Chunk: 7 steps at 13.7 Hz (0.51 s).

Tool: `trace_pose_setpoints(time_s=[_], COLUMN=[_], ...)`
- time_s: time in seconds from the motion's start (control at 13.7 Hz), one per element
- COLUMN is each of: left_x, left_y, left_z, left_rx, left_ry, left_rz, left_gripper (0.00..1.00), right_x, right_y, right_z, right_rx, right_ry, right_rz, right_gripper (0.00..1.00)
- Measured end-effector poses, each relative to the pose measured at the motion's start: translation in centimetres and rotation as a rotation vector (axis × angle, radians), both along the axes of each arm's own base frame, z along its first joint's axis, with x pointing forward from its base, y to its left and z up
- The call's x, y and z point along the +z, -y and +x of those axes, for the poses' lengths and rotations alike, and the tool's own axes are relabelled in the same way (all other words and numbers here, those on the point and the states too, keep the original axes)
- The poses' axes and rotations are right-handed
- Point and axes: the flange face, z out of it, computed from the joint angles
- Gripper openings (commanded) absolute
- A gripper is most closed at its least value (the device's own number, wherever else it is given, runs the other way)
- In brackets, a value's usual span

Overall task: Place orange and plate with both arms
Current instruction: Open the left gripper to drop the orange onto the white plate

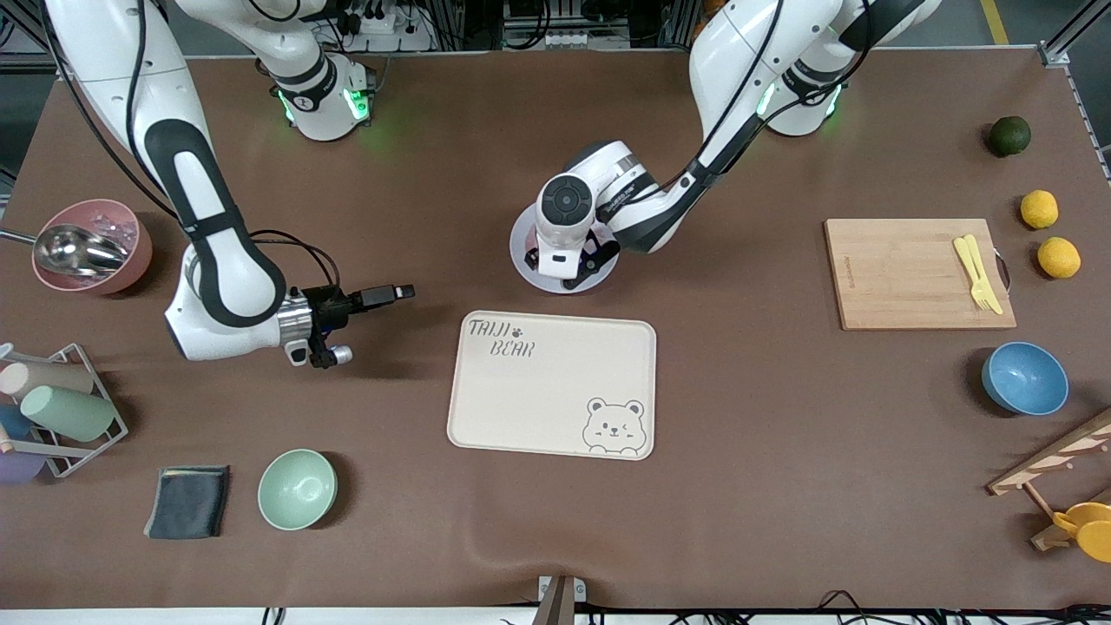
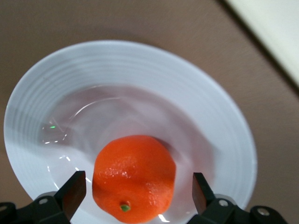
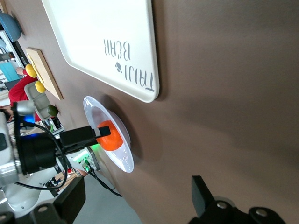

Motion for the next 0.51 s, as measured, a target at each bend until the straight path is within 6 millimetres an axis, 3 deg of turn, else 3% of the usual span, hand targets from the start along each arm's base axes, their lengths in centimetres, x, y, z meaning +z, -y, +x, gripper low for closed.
trace_pose_setpoints(time_s=[0.15, 0.29, 0.36, 0.51], left_x=[4.2, 12.5, 17.2, 25.4], left_y=[-0.5, -3.7, -6.5, -14.5], left_z=[1.9, 5.7, 8.0, 12.3], left_rx=[0.015, 0.031, 0.023, -0.027], left_ry=[0.043, 0.127, 0.183, 0.300], left_rz=[-0.011, -0.025, -0.038, -0.053], left_gripper=[1.00, 1.00, 1.00, 1.00], right_x=[0.0, -0.3, -0.4, -0.6], right_y=[-0.5, -1.0, -1.5, -3.0], right_z=[-0.1, -0.5, -0.8, -1.3], right_rx=[0.005, -0.021, -0.025, -0.010], right_ry=[-0.002, -0.013, -0.013, -0.001], right_rz=[0.002, 0.032, 0.055, 0.083], right_gripper=[1.00, 1.00, 1.00, 1.00])
